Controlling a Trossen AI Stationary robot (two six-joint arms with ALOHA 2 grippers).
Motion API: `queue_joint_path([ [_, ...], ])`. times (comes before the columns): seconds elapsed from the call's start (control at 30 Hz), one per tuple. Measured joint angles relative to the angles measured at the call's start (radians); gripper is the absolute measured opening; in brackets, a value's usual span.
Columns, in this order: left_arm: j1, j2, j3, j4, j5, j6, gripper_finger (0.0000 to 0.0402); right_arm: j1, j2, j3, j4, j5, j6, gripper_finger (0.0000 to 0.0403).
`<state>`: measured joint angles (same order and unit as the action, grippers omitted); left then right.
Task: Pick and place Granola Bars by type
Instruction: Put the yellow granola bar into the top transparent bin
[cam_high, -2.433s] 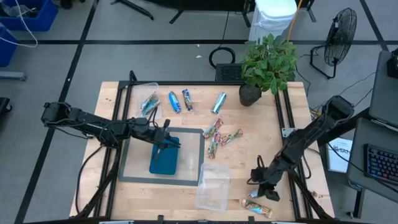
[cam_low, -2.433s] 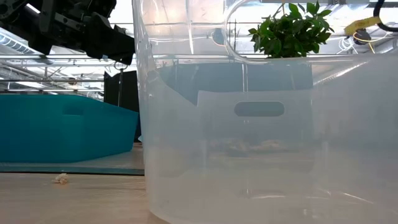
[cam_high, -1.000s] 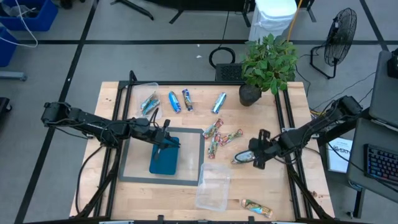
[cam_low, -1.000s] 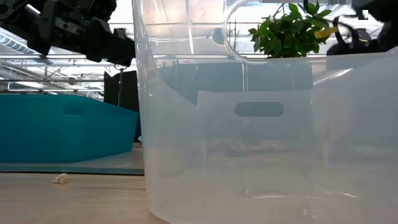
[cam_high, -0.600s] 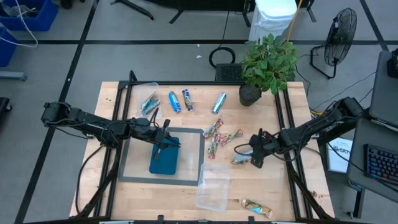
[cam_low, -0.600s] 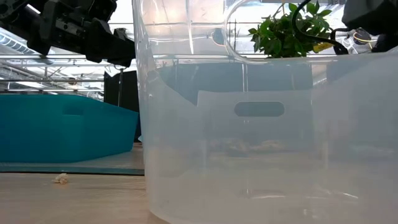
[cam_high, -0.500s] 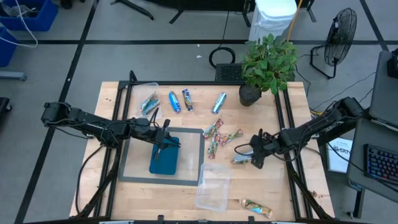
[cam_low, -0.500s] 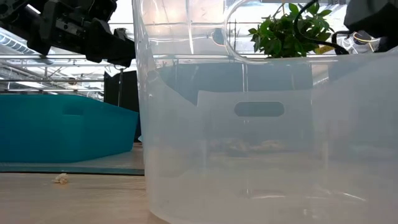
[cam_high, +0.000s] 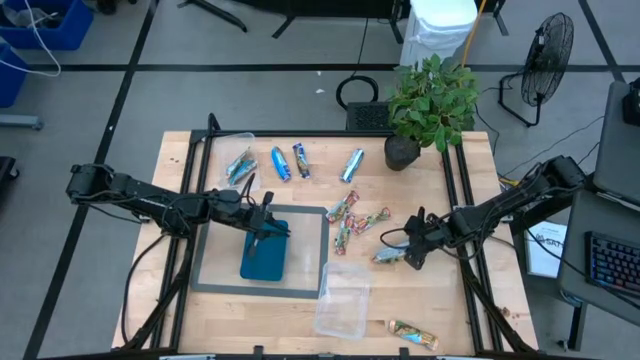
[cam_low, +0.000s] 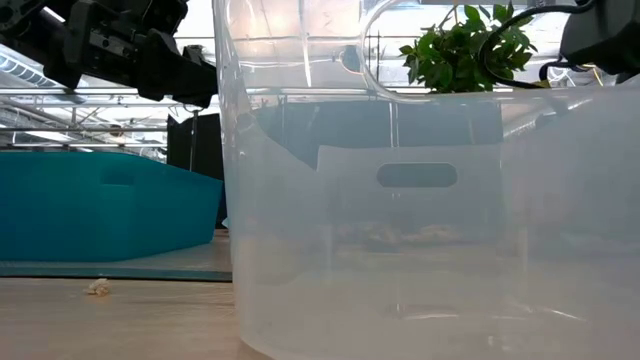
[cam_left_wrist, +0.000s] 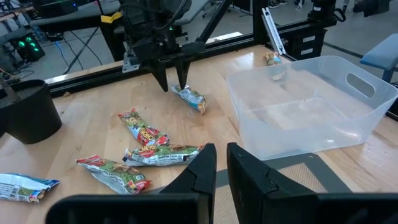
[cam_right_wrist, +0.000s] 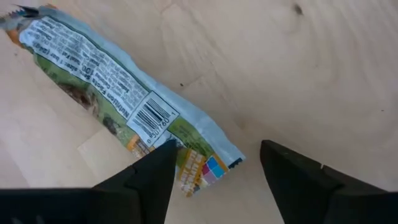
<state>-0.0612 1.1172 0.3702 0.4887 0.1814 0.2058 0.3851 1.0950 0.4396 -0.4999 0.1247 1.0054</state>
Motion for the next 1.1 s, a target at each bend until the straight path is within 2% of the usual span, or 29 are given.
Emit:
queue_joint_path([
  [0.4, 0.000, 0.000, 0.000, 0.000, 0.000, 0.000, 0.0047, 0.001, 0.003, -0.032, 0.345, -0.138, -0.027, 0.0201],
  [0.67, 0.000, 0.000, 0.000, -0.001, 0.000, 0.000, 0.0047, 0.000, 0.000, -0.103, 0.374, -0.204, 0.027, 0.0145],
  [0.8, 0.000, 0.000, 0.000, -0.001, -0.001, 0.002, 0.0047, 0.000, -0.001, -0.130, 0.394, -0.203, 0.053, 0.0132],
  [0.93, 0.000, 0.000, 0.000, -0.002, -0.001, 0.002, 0.0047, 0.000, 0.001, -0.157, 0.496, -0.255, 0.020, 0.0121],
  [1.03, 0.000, 0.000, 0.000, -0.002, -0.001, 0.002, 0.0047, 0.001, 0.003, -0.167, 0.529, -0.288, -0.024, 0.0093],
  [1.1, 0.000, 0.000, 0.000, -0.002, -0.002, 0.002, 0.0047, 0.001, 0.004, -0.167, 0.522, -0.301, -0.060, 0.0061],
])
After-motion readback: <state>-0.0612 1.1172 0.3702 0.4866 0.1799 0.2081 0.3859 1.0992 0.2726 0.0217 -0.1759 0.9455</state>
